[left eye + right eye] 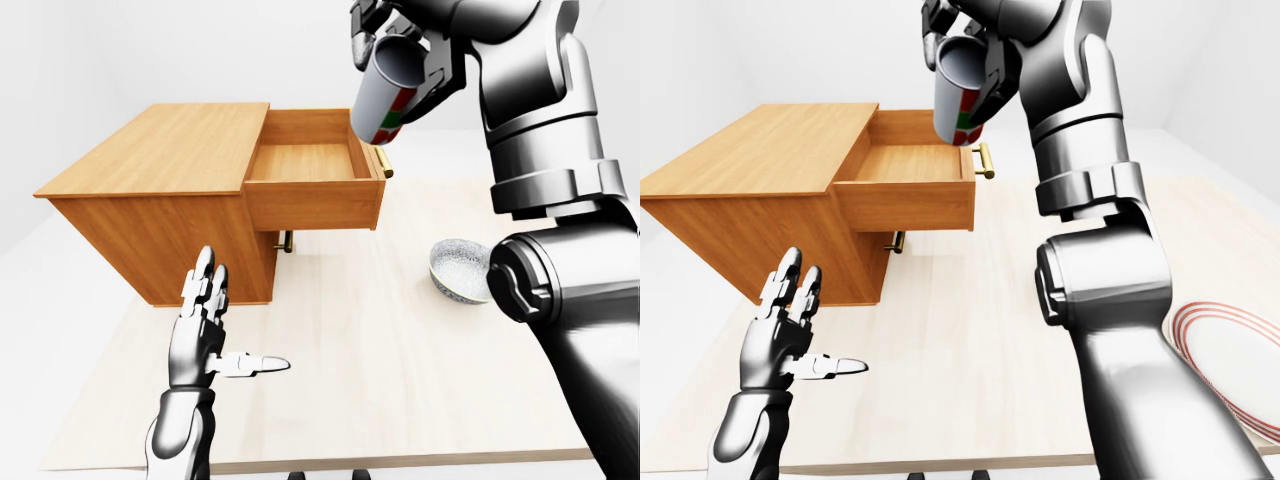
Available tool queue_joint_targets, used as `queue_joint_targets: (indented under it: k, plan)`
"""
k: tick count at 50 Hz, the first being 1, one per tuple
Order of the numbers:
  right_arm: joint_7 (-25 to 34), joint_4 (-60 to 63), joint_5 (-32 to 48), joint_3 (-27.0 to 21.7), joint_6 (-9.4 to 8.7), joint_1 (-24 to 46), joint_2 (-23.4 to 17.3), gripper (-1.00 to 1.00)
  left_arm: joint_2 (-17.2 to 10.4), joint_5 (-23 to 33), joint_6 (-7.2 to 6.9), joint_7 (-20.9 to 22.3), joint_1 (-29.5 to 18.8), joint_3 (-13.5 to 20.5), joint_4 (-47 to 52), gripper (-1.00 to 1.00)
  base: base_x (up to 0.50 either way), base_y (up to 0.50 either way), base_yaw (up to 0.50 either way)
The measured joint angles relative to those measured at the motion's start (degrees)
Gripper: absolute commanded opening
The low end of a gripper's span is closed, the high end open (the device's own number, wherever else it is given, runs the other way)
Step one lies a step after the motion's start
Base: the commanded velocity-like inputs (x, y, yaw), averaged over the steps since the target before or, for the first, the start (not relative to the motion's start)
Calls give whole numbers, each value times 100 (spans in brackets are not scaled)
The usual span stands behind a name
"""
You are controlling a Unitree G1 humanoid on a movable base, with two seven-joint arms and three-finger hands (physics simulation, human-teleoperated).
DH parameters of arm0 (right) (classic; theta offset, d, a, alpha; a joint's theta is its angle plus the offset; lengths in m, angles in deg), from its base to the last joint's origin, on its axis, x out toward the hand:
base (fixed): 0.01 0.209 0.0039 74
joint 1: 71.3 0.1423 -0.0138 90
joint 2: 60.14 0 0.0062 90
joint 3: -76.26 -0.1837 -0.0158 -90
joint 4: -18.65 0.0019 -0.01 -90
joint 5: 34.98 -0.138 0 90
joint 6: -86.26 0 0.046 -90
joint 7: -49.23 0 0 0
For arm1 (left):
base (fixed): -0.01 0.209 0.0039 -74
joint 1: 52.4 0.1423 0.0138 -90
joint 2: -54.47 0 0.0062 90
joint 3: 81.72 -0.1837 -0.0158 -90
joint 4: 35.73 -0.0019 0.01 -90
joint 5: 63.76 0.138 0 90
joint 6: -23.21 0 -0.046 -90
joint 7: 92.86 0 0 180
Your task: Put the ketchup in the top drawer of the cabinet.
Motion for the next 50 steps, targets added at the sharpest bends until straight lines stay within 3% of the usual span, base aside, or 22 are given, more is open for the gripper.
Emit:
queue_joint_targets:
  k: [15,25,50]
  plan:
    - [0,-1215,-396,56,0,535,-64,-100,-1,-3,-1,6,10,0,11,100,0,0,0]
    - [0,-1589,-533,37,0,635,-99,-100,-5,-10,-79,8,4,7,82,100,0,0,0]
    - [-41,-1993,-880,-77,0,652,-76,-100,-2,-10,1,28,0,11,-14,100,0,0,0]
